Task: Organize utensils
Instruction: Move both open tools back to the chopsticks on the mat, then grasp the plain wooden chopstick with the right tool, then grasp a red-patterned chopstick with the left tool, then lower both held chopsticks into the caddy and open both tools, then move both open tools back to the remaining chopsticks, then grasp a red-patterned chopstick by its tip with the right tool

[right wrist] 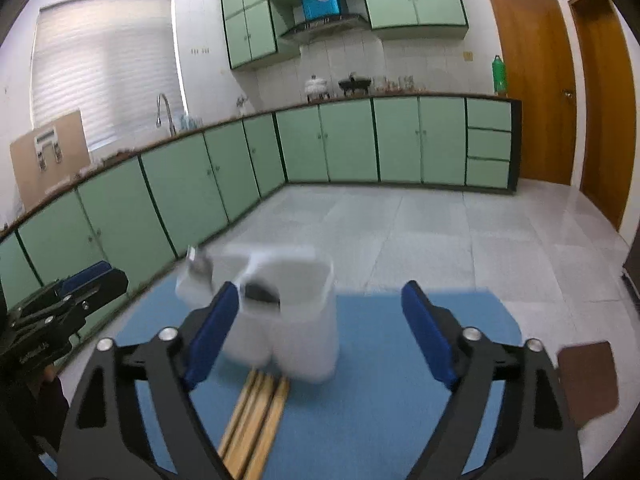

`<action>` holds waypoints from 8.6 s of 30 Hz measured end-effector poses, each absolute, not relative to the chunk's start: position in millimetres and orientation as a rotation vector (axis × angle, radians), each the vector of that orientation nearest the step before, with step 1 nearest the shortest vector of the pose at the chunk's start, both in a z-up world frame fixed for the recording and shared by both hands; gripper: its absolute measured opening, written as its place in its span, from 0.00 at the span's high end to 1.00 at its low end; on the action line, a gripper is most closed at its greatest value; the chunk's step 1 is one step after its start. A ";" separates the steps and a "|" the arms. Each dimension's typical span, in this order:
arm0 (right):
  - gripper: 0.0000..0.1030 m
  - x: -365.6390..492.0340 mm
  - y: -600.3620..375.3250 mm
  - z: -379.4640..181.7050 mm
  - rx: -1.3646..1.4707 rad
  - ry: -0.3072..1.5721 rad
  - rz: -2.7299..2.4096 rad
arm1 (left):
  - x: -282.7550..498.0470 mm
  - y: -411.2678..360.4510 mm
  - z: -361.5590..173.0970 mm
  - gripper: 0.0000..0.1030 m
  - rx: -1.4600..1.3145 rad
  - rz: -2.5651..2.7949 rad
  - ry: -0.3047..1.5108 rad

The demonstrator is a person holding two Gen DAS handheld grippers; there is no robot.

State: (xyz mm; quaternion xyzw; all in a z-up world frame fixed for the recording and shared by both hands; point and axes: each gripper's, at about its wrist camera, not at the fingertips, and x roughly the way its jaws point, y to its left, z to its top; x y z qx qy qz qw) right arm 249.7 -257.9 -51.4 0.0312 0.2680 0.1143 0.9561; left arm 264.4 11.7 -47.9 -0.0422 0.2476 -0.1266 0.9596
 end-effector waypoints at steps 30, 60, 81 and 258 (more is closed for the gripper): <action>0.17 116.3 -219.1 -163.2 -0.128 0.903 0.257 | 158.4 5.9 -166.4 0.41 -0.006 -0.197 0.891; 0.90 111.3 -226.4 -163.4 -0.110 0.903 0.281 | 148.6 -0.5 -168.8 0.37 0.029 -0.238 0.906; 0.92 116.7 -232.7 -165.2 -0.046 0.911 0.282 | 146.2 -3.8 -168.7 0.31 0.090 -0.215 0.909; 0.53 108.5 -218.3 -163.5 -0.038 0.909 0.232 | 152.8 29.4 -159.7 0.34 -0.001 -0.169 0.855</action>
